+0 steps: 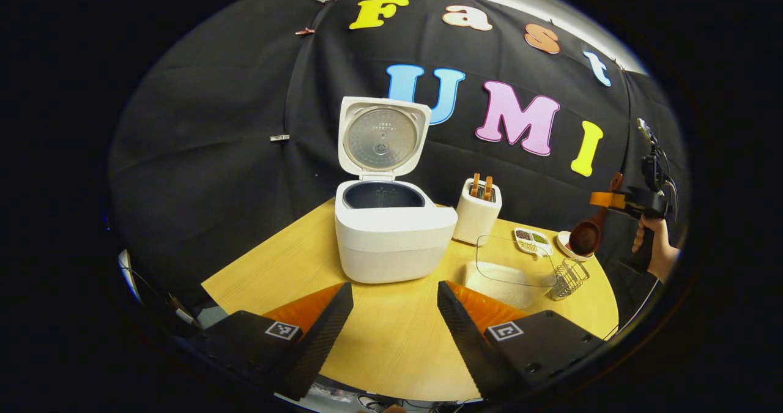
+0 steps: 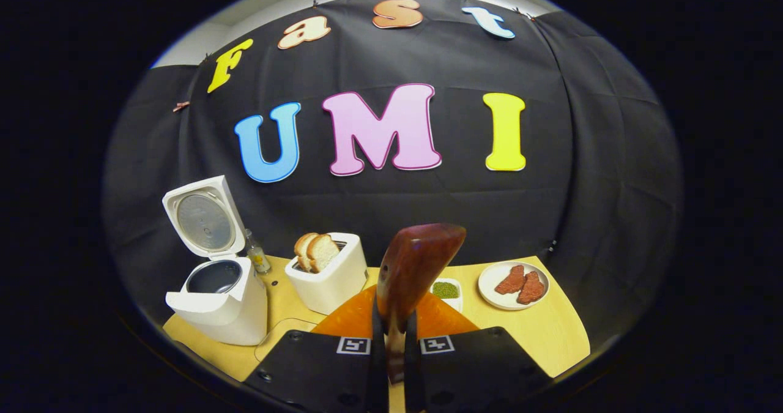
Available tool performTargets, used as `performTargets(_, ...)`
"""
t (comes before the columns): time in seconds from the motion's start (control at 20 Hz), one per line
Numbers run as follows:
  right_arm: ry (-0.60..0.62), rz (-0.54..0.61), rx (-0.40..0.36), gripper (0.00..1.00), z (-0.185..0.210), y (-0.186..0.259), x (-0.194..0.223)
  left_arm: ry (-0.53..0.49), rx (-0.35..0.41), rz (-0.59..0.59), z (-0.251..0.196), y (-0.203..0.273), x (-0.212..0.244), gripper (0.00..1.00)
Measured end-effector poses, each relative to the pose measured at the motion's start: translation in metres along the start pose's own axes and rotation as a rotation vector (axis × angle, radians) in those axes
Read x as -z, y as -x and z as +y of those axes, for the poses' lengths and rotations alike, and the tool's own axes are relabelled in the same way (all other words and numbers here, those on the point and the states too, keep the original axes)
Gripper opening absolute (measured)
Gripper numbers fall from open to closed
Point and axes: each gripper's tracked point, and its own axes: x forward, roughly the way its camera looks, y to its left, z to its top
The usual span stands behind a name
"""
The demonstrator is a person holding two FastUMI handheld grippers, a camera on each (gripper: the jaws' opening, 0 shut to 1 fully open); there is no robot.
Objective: Close the left gripper, press the button to open the rice cooker; take a wooden spoon from the chopstick holder with the right hand, scoop a spoonful of rice and pour it into the rice cooker, then put the wooden spoon back into the chopstick holder.
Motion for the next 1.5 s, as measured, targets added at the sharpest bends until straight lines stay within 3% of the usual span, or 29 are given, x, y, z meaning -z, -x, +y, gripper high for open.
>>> performTargets(0.15, -0.003, 0.001, -0.003, 0.14, 0.033, -0.008, 0.019, 0.002, 0.03, 0.022, 0.01, -0.007, 0.005, 0.96)
performTargets(0.4, -0.066, 0.033, 0.044, 0.14, 0.051, -0.028, 0.078, -0.022, 0.08, 0.069, 0.026, -0.023, 0.023, 0.96)
performTargets(0.7, -0.091, -0.02, 0.214, 0.15, 0.036, -0.042, 0.111, -0.024, 0.141, 0.109, 0.042, -0.045, 0.043, 0.96)
performTargets(0.75, -0.092, -0.032, 0.243, 0.1, 0.033, -0.044, 0.112, -0.024, 0.148, 0.112, 0.045, -0.047, 0.045, 0.96)
performTargets(0.9, -0.041, -0.054, 0.309, 0.14, 0.033, -0.05, 0.121, -0.017, 0.159, 0.129, 0.051, -0.051, 0.053, 0.96)
performTargets(1.05, -0.034, -0.02, 0.283, 0.1, 0.059, -0.06, 0.141, 0.004, 0.164, 0.139, 0.057, -0.048, 0.057, 0.96)
performTargets(1.25, -0.061, 0.012, 0.24, 0.14, 0.094, -0.067, 0.152, 0.033, 0.147, 0.15, 0.065, -0.042, 0.065, 0.96)
performTargets(1.5, -0.194, 0.087, 0.157, 0.14, 0.134, -0.064, 0.165, 0.078, 0.134, 0.164, 0.065, -0.033, 0.072, 0.96)
